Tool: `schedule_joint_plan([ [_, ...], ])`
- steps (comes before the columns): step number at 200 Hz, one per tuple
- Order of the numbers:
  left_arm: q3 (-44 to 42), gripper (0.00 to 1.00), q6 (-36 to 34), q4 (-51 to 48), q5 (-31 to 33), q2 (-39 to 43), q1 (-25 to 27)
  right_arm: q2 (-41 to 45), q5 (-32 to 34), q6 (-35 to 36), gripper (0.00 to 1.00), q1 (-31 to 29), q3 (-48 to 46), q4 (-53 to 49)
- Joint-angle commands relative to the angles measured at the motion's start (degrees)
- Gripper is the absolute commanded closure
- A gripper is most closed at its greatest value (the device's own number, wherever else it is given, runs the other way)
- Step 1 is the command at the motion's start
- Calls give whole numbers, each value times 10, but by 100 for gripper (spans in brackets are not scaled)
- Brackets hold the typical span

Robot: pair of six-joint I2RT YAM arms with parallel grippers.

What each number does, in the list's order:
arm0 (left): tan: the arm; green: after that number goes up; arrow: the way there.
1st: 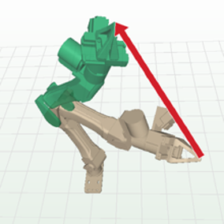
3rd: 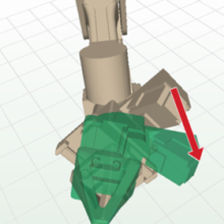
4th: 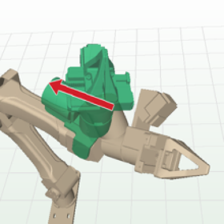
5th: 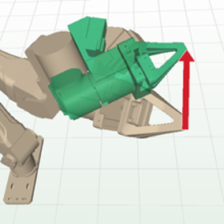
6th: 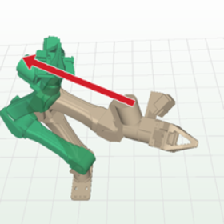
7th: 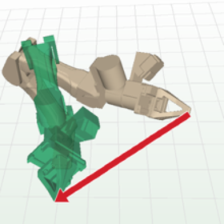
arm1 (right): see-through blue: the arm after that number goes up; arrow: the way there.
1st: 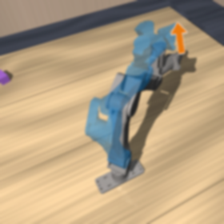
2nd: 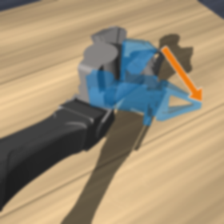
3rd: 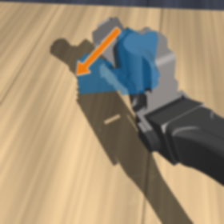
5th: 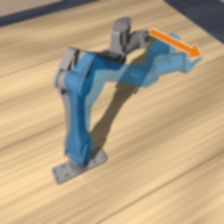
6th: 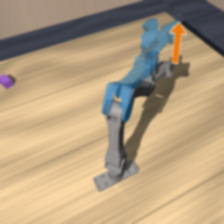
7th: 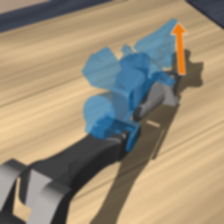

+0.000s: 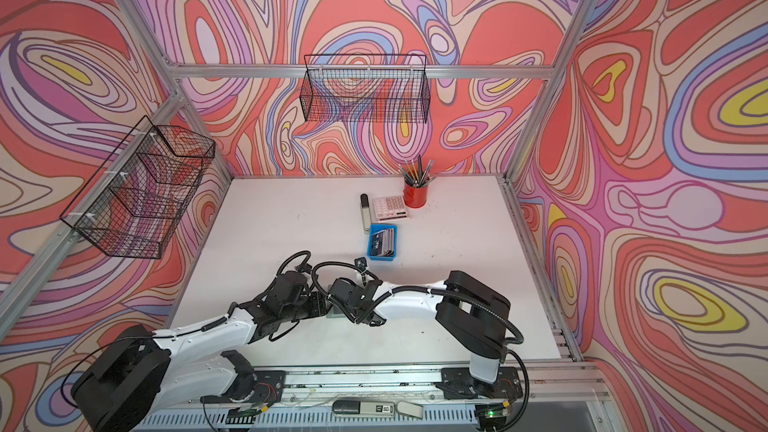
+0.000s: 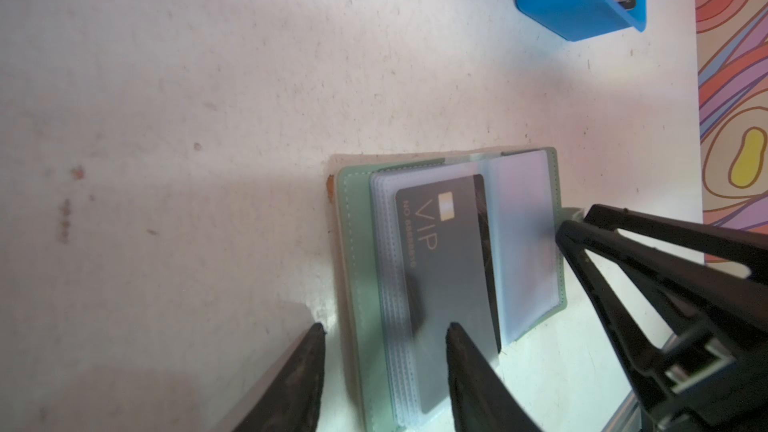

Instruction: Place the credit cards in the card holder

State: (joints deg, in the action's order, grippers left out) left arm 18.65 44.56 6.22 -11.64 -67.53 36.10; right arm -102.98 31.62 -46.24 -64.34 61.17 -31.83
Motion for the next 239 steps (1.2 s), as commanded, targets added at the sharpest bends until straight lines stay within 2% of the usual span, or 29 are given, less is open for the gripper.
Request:
schedule_joint_plan([
  [1, 5, 51, -5, -4, -3, 2, 3, 0, 18, -10, 81, -4, 6, -13],
  [25, 4, 51, -5, -5, -2, 6, 3, 4, 22, -12, 84, -5, 4, -16],
  [50, 5, 51, -5, -7, -3, 8, 3, 0, 23, -12, 72, -4, 7, -21],
  [76, 5, 51, -5, -9, -1, 10, 3, -6, 26, -15, 71, -4, 8, -24],
  [110, 6, 51, -5, -10, -1, 11, 3, 3, 29, -18, 85, -5, 3, -22],
  [159, 5, 51, -5, -9, -1, 10, 3, 18, 31, -21, 100, -5, -8, -17],
  [212, 7, 50, -1, -17, 6, 7, 3, 41, 30, -27, 100, -5, -23, -9],
  [239, 17, 47, 13, -53, 39, 3, 3, 73, 10, -28, 100, -4, -67, 51],
])
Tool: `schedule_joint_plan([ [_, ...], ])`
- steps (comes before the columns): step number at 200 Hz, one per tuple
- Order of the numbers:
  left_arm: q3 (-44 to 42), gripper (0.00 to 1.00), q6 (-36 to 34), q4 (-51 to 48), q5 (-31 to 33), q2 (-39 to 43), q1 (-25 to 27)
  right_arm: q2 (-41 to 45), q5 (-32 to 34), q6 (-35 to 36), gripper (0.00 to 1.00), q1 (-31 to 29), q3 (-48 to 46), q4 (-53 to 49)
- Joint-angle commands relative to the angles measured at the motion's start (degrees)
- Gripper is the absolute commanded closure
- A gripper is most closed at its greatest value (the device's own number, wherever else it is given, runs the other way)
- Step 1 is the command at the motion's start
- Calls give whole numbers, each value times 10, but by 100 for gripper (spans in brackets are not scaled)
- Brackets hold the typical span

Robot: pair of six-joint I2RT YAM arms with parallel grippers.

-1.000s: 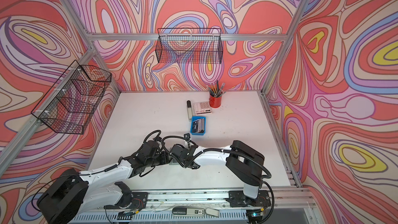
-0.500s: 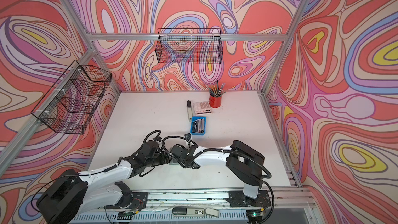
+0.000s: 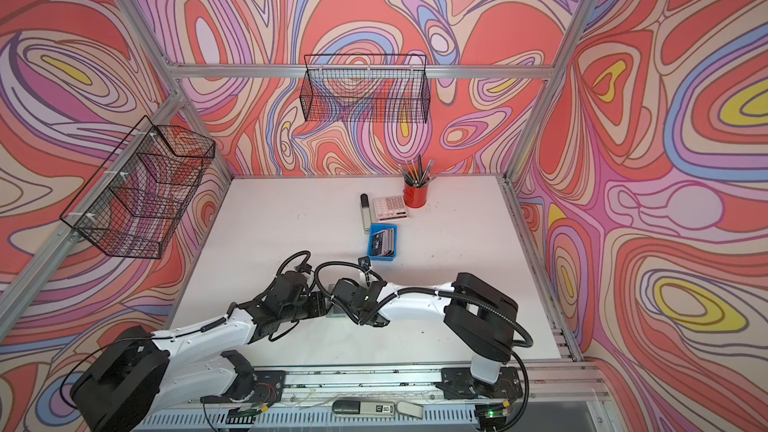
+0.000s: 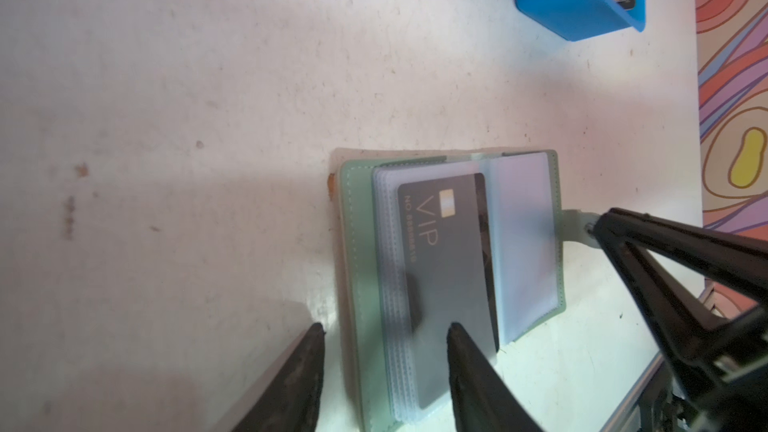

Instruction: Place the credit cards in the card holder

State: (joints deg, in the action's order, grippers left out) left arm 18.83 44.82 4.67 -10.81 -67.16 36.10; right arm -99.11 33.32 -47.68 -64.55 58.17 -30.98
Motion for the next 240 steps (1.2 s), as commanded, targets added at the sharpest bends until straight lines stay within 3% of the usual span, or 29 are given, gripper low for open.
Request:
schedule_joint_plan([
  [1, 15, 47, 10, -38, 31, -1, 3, 36, -8, -14, 100, -2, -39, 47],
  [40, 19, 45, 11, -2, 0, -34, 3, 68, -47, -28, 100, 4, -104, 140],
  [90, 13, 50, 27, 156, -138, -97, 3, 92, -114, -45, 100, 16, -178, 274],
  [113, 17, 51, 39, 199, -172, -100, 3, 104, -120, -46, 100, 15, -185, 295],
  [159, 17, 51, 33, 221, -183, -68, 15, 113, -115, -46, 100, 16, -193, 313],
  [204, 15, 51, 47, 307, -216, -109, 39, 126, -109, -51, 100, 16, -206, 328],
  [240, 24, 51, 40, 303, -183, -123, 69, 143, -98, -59, 100, 28, -227, 329],
])
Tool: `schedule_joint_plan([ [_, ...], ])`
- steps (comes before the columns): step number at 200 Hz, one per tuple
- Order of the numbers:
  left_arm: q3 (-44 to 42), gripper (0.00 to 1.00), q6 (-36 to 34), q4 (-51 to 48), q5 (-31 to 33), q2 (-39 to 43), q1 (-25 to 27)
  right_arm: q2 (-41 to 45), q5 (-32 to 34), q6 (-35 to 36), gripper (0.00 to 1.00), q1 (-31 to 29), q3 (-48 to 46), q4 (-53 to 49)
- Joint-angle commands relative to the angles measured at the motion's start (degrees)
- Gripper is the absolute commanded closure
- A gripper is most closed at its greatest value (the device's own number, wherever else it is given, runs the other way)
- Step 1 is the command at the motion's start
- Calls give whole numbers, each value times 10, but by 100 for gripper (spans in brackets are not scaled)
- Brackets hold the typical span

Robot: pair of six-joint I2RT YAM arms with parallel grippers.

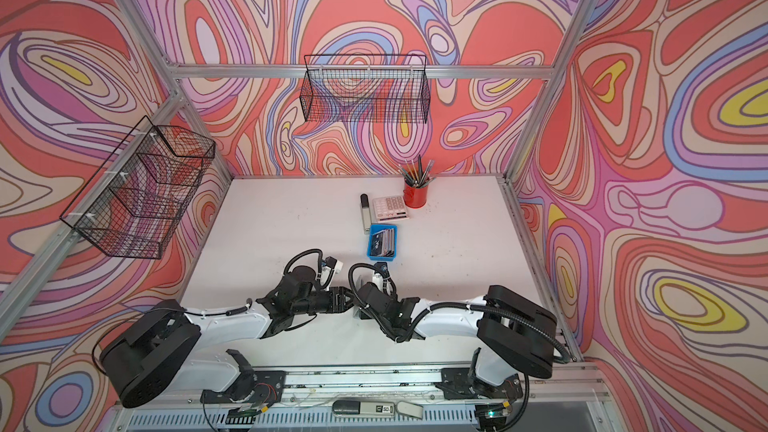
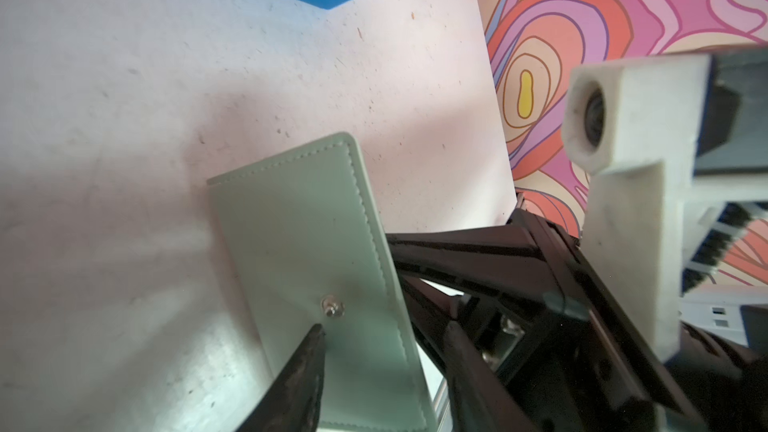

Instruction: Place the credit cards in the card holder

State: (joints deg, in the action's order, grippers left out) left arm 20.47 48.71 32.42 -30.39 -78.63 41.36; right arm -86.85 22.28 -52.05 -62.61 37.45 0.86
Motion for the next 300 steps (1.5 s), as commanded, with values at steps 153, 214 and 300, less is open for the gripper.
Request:
schedule_joint_plan([
  [153, 66, 67, -24, -71, 204, -82, 93, 102, 40, -21, 100, 50, -70, -26],
  [214, 85, 84, -11, -56, 197, -134, 93, 104, 10, 2, 100, 50, -66, -5],
  [300, 85, 87, 6, -169, 263, -26, 93, 47, -54, 38, 100, 50, -60, 63],
])
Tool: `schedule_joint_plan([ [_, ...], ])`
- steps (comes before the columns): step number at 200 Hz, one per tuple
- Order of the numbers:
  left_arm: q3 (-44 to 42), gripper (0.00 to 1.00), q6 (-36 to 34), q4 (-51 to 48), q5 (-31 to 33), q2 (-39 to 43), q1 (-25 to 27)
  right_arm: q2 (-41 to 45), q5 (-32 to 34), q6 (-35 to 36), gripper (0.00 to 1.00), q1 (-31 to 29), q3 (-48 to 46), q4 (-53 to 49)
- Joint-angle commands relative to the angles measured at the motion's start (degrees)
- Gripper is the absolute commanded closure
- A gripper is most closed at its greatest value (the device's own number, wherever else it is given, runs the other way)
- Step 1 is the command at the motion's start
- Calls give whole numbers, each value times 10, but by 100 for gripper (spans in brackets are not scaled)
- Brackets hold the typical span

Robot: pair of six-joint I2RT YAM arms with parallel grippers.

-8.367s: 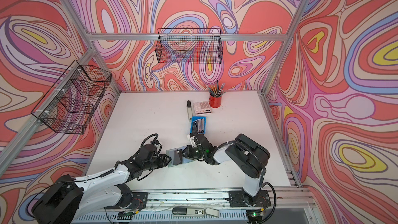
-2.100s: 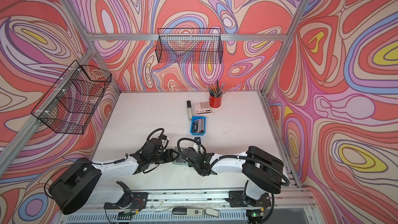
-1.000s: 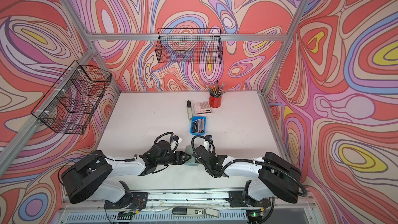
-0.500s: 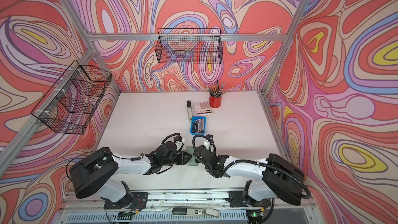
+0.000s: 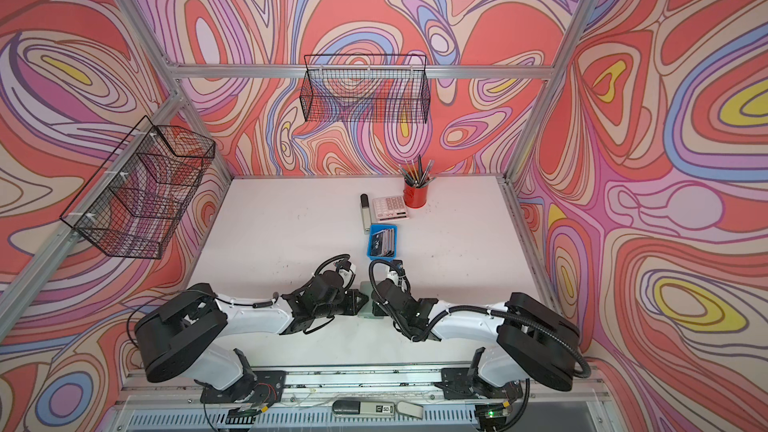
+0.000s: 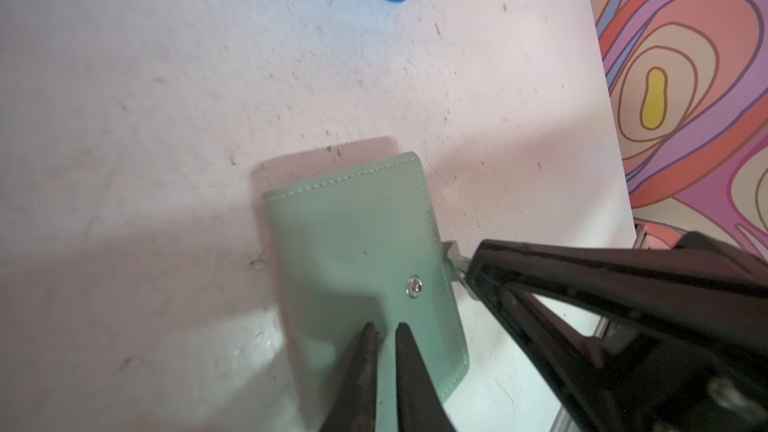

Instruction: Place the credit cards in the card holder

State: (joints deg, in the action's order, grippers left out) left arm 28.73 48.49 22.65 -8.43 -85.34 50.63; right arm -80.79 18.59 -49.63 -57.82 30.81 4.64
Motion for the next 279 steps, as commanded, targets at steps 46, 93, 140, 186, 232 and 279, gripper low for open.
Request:
schedule_joint_plan([
  [46, 1, 86, 3, -106, 77, 35, 0, -12, -18, 30, 100, 2, 4, 33],
  [93, 25, 82, -10, -59, 28, -34, 0, -8, -11, 30, 100, 1, -3, 40],
  [140, 30, 81, -4, -35, 8, -68, 0, -15, -13, 29, 100, 2, -12, 67],
  [186, 26, 75, -1, -61, 32, -44, 0, 13, 36, 22, 100, 2, -17, 33],
  [232, 56, 69, -10, -80, 21, -34, 0, 17, 39, 27, 100, 17, -26, 41],
  [279, 62, 67, -6, -77, 23, -44, 0, 3, 11, 30, 100, 35, -41, 77],
])
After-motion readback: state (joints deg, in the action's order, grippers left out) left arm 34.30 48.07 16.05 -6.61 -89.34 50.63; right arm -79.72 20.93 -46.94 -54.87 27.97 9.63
